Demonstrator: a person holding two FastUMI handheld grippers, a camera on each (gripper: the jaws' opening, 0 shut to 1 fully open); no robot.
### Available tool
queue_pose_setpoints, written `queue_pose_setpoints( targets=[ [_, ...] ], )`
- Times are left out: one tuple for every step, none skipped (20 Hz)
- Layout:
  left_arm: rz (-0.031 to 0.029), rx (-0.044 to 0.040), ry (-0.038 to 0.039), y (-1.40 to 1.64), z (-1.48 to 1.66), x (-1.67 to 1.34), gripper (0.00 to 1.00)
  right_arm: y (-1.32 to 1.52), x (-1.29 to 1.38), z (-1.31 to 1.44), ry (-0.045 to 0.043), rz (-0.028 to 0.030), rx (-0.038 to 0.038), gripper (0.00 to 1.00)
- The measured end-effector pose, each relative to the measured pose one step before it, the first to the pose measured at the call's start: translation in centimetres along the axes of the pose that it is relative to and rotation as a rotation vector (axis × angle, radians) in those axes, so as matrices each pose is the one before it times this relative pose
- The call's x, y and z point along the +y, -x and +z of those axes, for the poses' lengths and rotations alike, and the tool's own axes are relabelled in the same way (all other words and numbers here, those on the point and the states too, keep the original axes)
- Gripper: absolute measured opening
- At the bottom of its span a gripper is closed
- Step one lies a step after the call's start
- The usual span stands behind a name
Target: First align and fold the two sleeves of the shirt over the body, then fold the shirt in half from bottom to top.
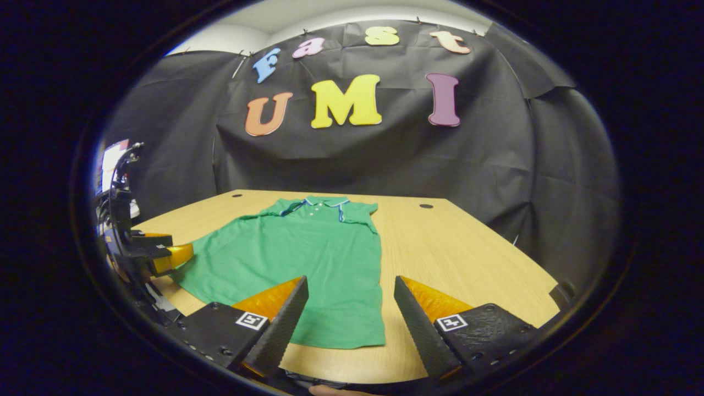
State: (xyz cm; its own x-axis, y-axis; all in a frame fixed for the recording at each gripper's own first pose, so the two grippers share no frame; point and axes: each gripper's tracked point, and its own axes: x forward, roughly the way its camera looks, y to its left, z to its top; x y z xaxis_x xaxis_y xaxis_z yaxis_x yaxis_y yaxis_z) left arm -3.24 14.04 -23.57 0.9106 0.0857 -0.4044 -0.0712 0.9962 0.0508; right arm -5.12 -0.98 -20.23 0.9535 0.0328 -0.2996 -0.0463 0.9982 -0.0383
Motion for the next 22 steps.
queue_pose_setpoints(
  targets=[
    [-0.0019, 0.00594, -0.00034, 0.048, -0.309, 0.011, 1.0, -0.129, -0.225, -0.706, -0.00763, -0.00765, 0.01381, 0.96],
    [0.00107, 0.00764, -0.00259, -0.143, -0.346, 0.233, 1.0, -0.193, -0.221, -0.749, -0.00048, -0.00723, 0.02006, 0.96],
    [-0.00186, 0.00317, -0.00251, 0.144, -0.043, 0.025, 1.0, -0.31, 0.179, -0.775, 0.00646, 0.00057, 0.02279, 0.95],
    [-0.00002, -0.0048, -0.00375, -0.011, 0.092, -0.085, 1.0, -0.3, 0.041, -0.622, 0.00526, -0.00107, 0.02212, 0.95],
    [0.00397, 0.0083, -0.00871, -0.061, -0.068, -0.039, 1.0, -0.138, 0.167, -0.562, -0.00219, 0.00603, 0.01726, 0.94],
    [0.00097, -0.00086, -0.00433, 0.009, 0.079, -0.027, 1.0, -0.186, 0.382, -0.441, -0.00257, 0.01075, 0.01501, 0.95],
    [0.00089, -0.00159, -0.00419, 0.003, 0.054, -0.056, 1.0, -0.166, 0.176, -0.641, 0.00772, 0.00758, 0.02922, 0.94],
    [-0.00534, -0.00399, -0.00035, -0.04, 0.012, -0.212, 1.0, 0.071, 0.076, 0.102, -0.01453, 0.00759, -0.00296, 0.94],
    [-0.01089, -0.00299, 0.00566, -0.004, -0.098, -0.249, 1.0, -0.22, -0.139, 0.164, -0.01836, 0.00071, 0.00442, 0.95],
    [-0.01218, 0.00548, 0.01301, 0.015, -0.141, -0.318, 1.0, -0.237, -0.066, -0.021, -0.00277, -0.00286, 0.00356, 0.94],
    [-0.00428, 0.00366, 0.00268, -0.066, 0.089, -0.203, 0.98, -0.003, 0.101, 0.143, 0.00392, -0.00199, -0.0057, 0.94],
    [-0.0121, 0.00469, -0.00923, -0.114, -0.002, -0.419, 0.88, -0.1, 0.25, -0.01, -0.0035, 0.00836, 0.00026, 0.94],
    [-0.01414, 0.00445, -0.01549, 0.048, 0.093, -0.581, 0.83, -0.113, 0.022, -0.074, -0.01261, -0.00223, -0.00424, 0.86],
    [-0.01671, 0.0041, -0.01123, -0.09, -0.07, -0.567, 0.72, -0.114, -0.28, 0.191, -0.0171, -0.0134, -0.00586, 0.77],
    [-0.00943, 0.00442, -0.01472, -0.059, 0.027, -0.438, 0.56, -0.119, 0.28, -0.148, -0.01894, 0.0098, 0.00423, 0.62],
    [-0.00933, 0.00196, -0.01021, -0.11, 0.182, -0.279, 0.39, -0.228, 0.336, -0.023, -0.01254, 0.01316, 0.00145, 0.46],
    [0.00086, 0.00064, 0.00436, -0.083, 0.09, 0.001, 0.32, -0.157, 0.302, 0.044, -0.00898, 0.0178, 0.00632, 0.3],
    [0.0035, -0.00075, 0.01093, -0.093, 0.012, 0.062, 0.19, -0.111, 0.121, -0.014, -0.01746, 0.01238, 0.00756, 0.2],
    [0.00188, 0.00087, 0.01376, -0.1, 0.142, 0.008, 0.14, -0.019, -0.125, 0.204, -0.0249, -0.00052, 0.0021, 0.05],
    [-0.00397, 0.00133, 0.01328, 0.107, 0.131, -0.119, 0.1, 0.009, 0.062, 0.052, 0.00366, -0.001, 0.00473, 0.04],
    [-0.00531, 0.00226, 0.01085, -0.009, 0.051, -0.147, 0.08, -0.016, 0.036, 0.089, 0.02071, -0.00115, 0.00244, 0.03],
    [-0.00601, 0.00347, 0.00839, 0.027, 0.032, -0.061, 0.07, 0.316, 0.12, 0.252, 0.02104, -0.00122, -0.0027, 0.02]
  ],
)
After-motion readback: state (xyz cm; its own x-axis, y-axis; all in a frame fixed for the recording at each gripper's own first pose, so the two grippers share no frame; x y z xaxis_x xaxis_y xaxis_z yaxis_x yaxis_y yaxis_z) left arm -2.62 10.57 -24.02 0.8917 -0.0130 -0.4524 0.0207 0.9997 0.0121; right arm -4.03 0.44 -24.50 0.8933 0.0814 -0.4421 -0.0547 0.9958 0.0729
